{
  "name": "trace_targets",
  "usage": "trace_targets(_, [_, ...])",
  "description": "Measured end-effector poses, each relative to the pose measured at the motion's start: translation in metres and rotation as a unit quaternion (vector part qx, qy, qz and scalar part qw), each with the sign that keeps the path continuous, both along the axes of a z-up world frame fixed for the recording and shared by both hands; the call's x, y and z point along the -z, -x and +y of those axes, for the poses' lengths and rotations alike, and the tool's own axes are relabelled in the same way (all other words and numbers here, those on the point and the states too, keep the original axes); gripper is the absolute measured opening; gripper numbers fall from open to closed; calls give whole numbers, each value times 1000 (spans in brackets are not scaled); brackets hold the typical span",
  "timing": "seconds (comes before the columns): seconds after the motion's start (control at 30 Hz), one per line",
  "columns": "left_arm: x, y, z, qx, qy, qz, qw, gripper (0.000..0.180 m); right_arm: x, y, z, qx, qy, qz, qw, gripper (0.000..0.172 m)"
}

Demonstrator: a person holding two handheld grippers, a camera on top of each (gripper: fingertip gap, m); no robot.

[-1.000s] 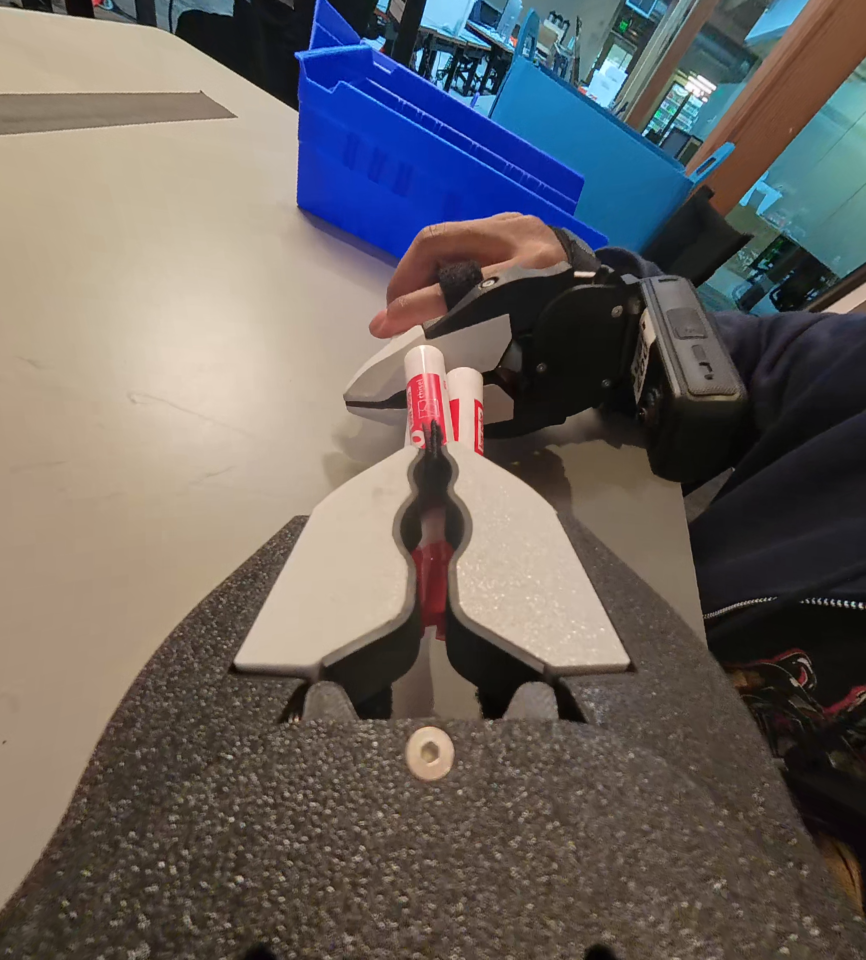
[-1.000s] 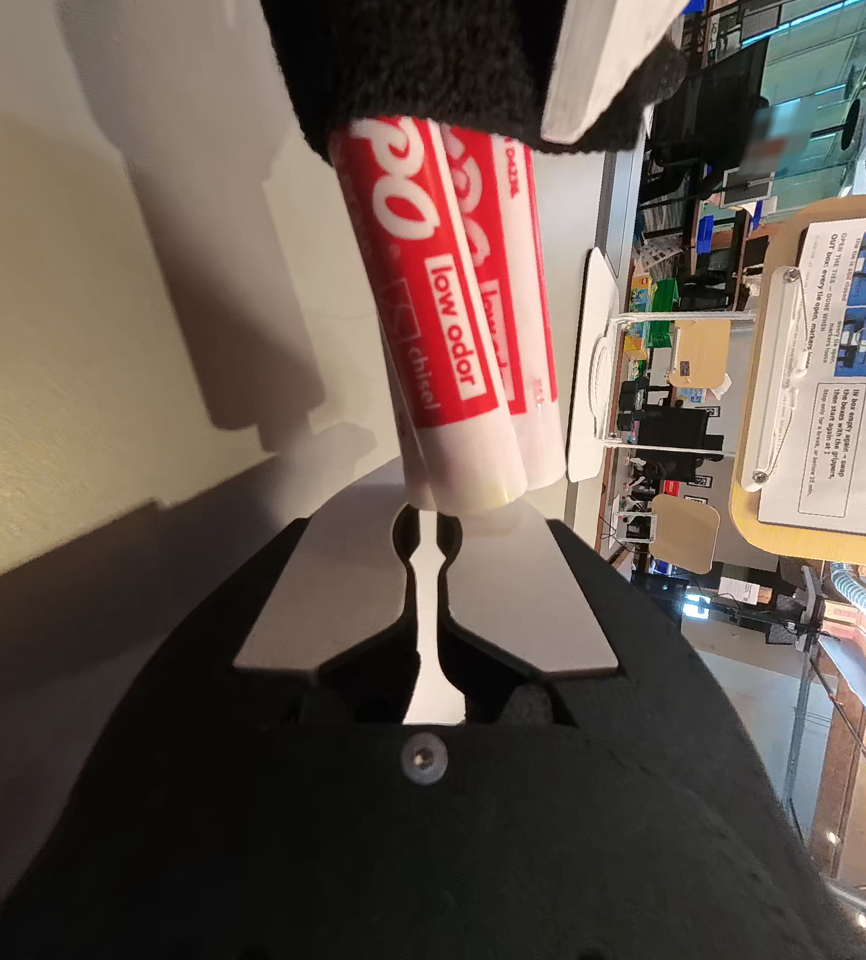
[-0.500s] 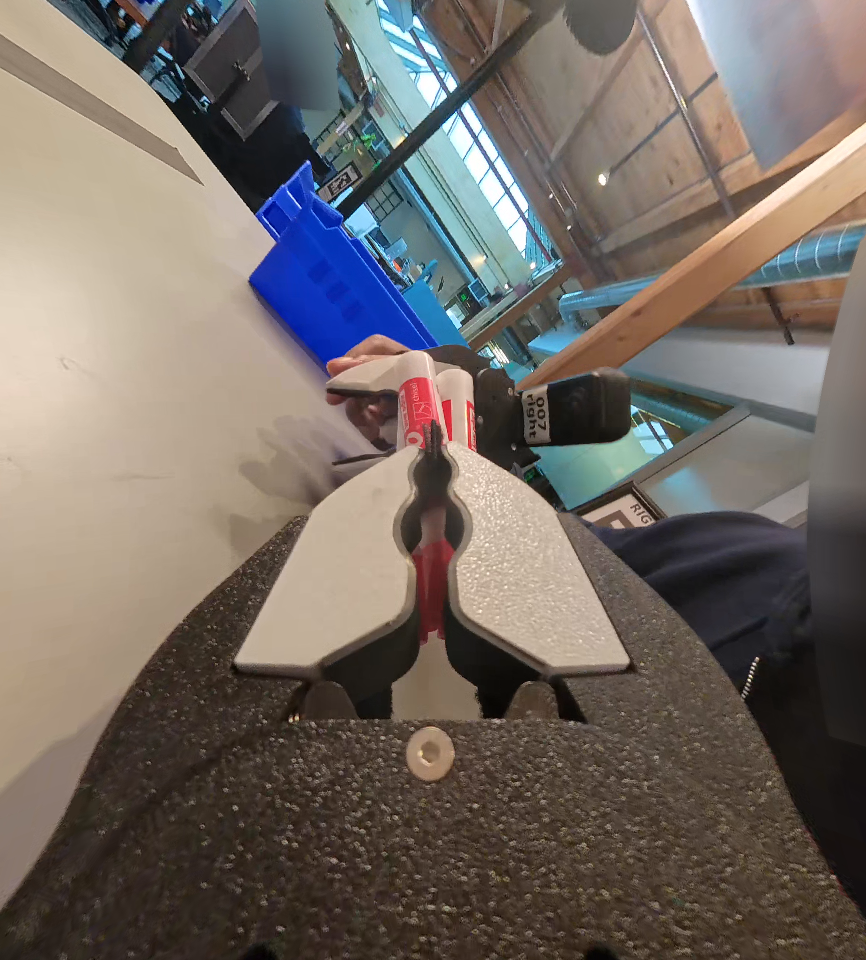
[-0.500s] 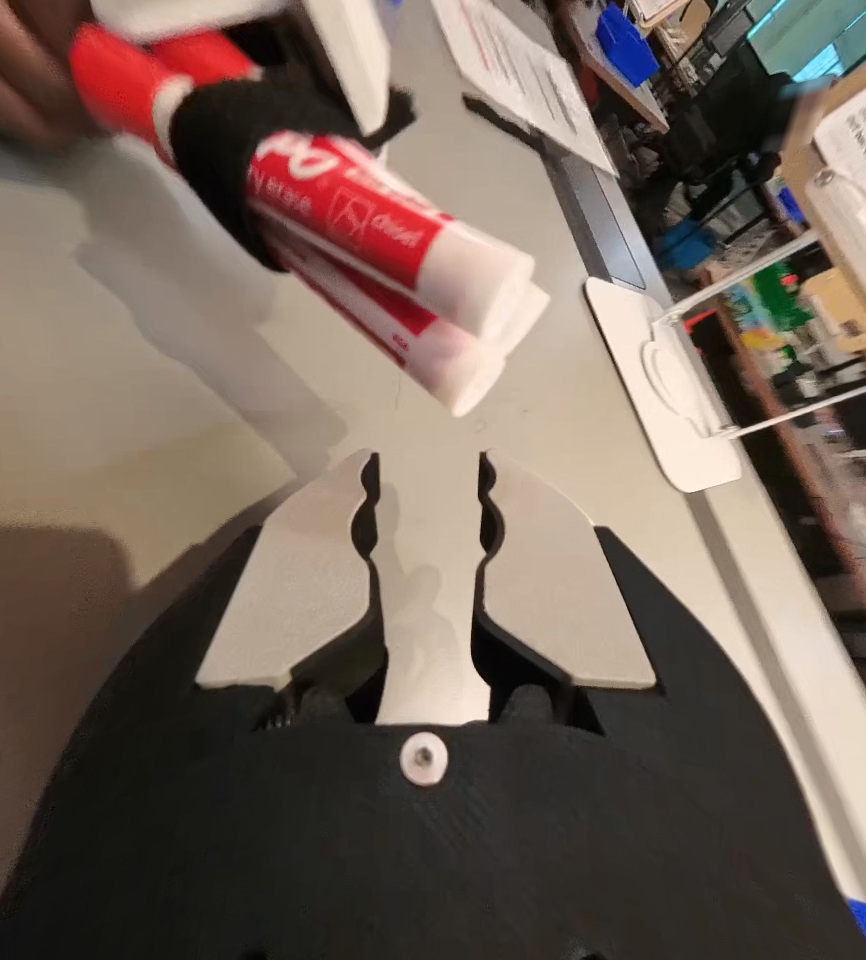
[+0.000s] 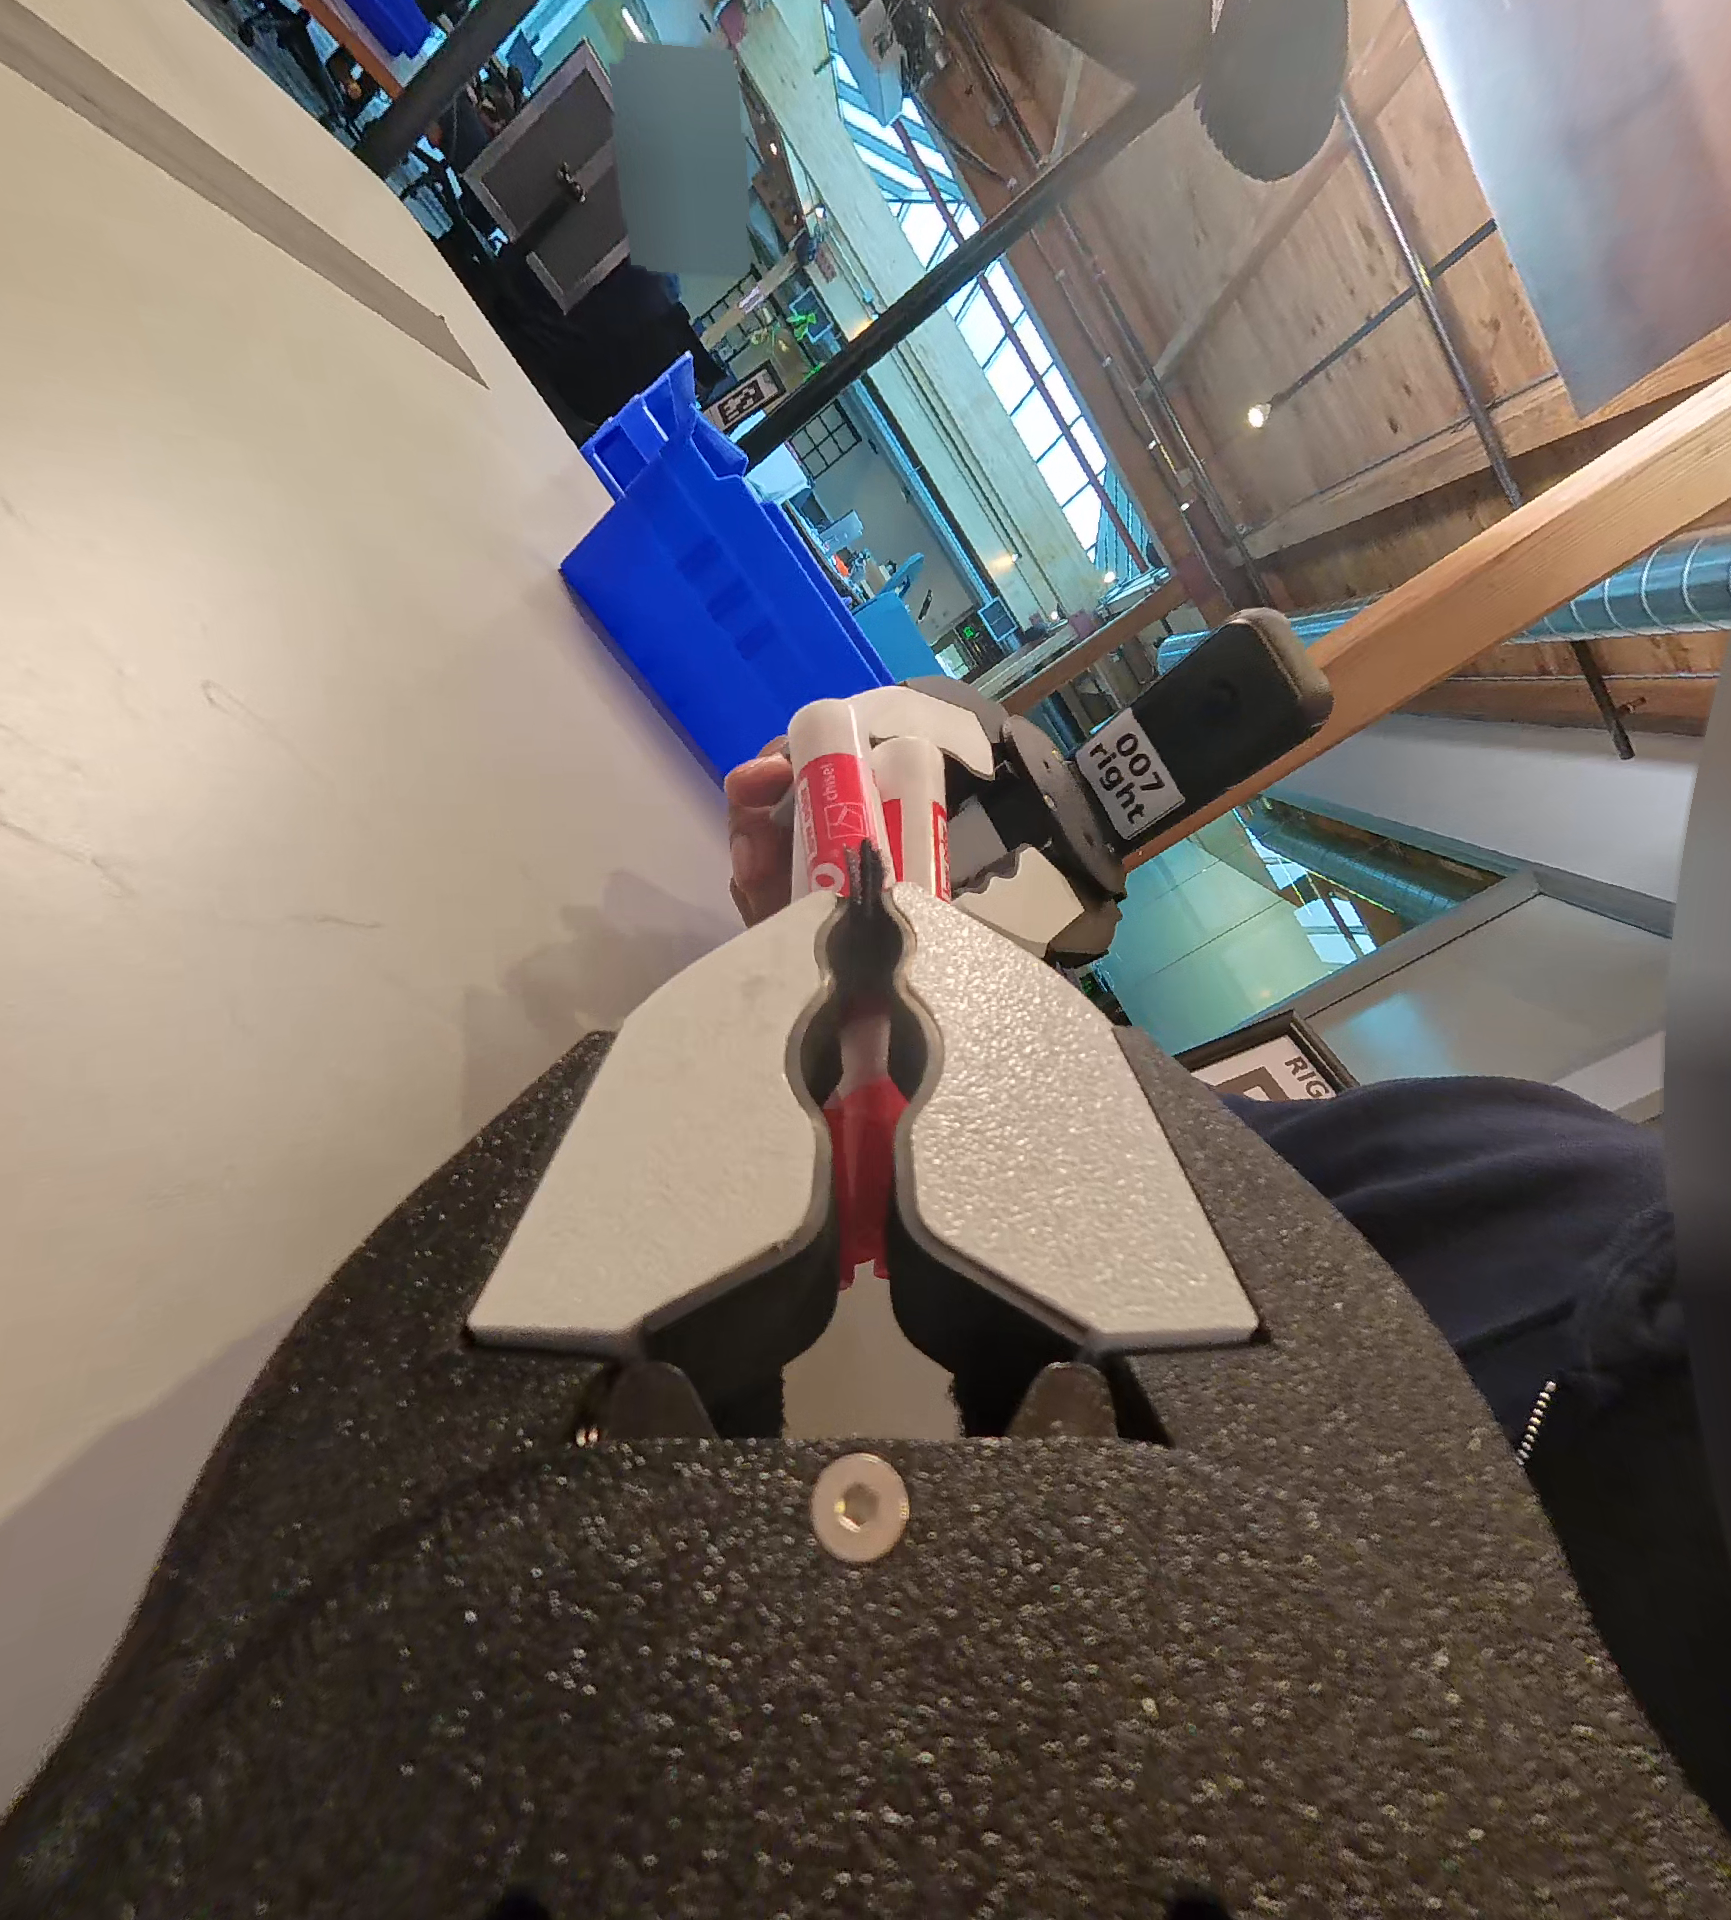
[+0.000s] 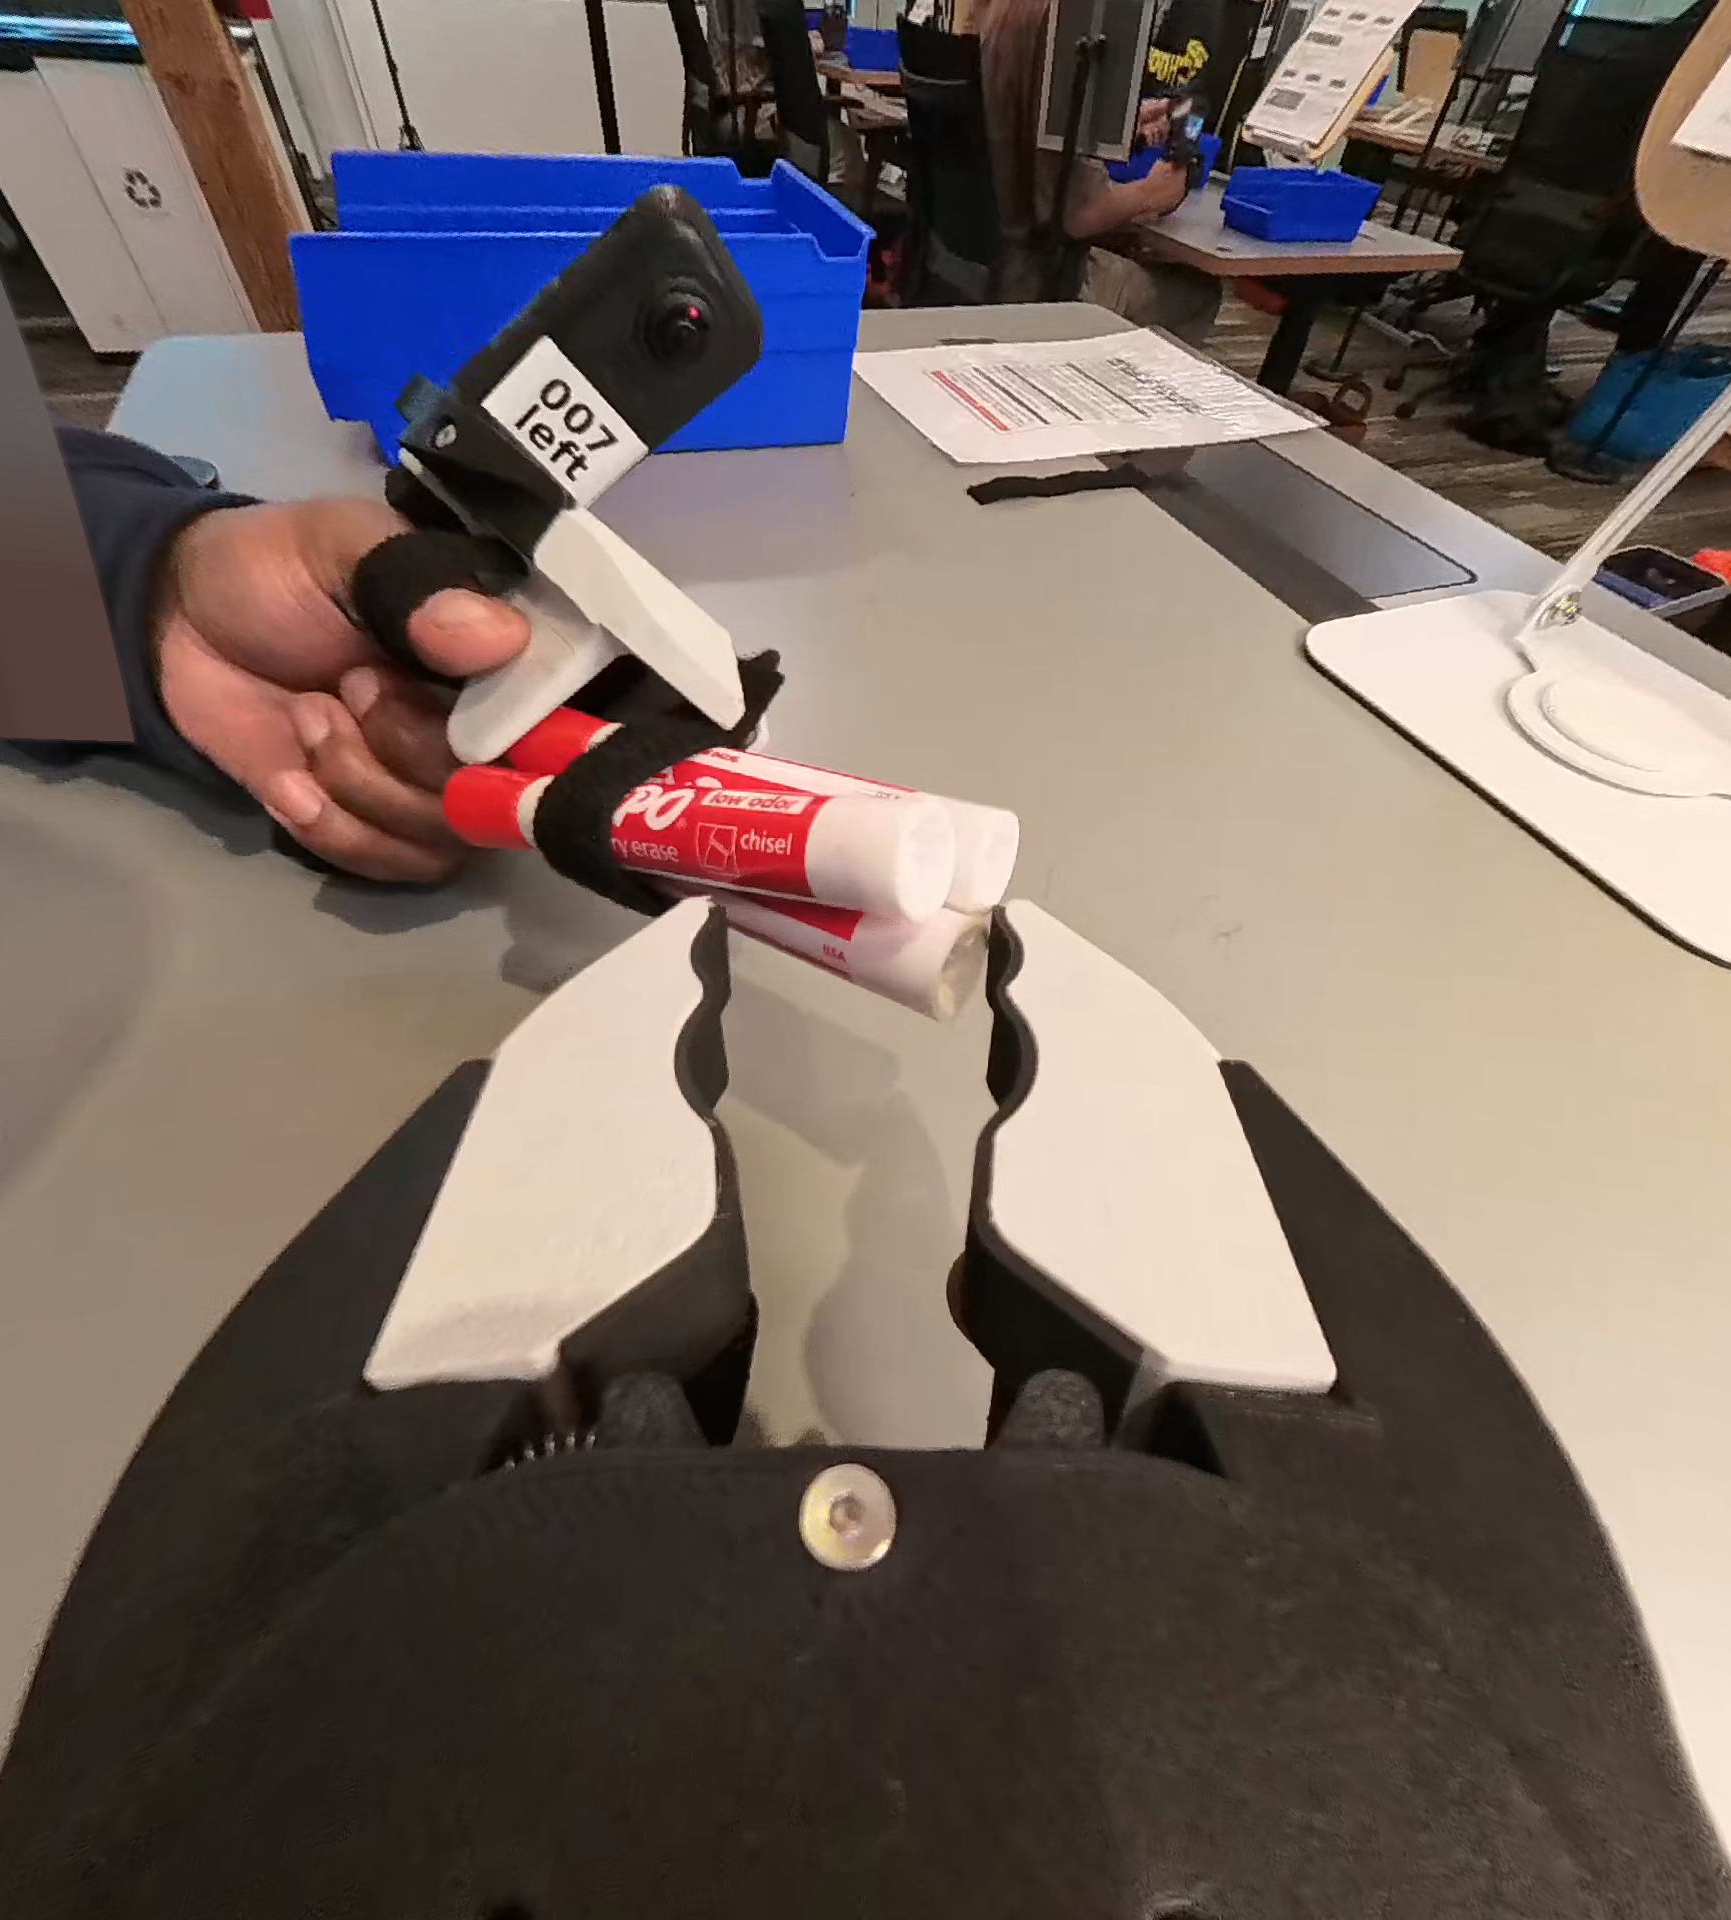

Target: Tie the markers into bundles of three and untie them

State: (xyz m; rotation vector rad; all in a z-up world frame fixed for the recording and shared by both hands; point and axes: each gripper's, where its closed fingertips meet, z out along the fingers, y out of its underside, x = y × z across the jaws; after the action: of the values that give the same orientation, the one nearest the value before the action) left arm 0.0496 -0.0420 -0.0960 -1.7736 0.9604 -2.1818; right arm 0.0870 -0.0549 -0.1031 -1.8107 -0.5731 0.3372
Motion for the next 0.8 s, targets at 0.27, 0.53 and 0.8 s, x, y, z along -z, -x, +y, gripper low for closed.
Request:
trace_targets(0.27, [3,0,-1,0,11,14,1000,4,1,3,1,11,3,-8,1000,48])
trace_targets(0.53, [4,0,-2,7,13,21,1000,4,4,6,-1,4,-1,-25,1000,48])
trace_targets(0.8, [7,0,-4,14,14,26,999,4,8,9,-3,-4,-1,-36,999,48])
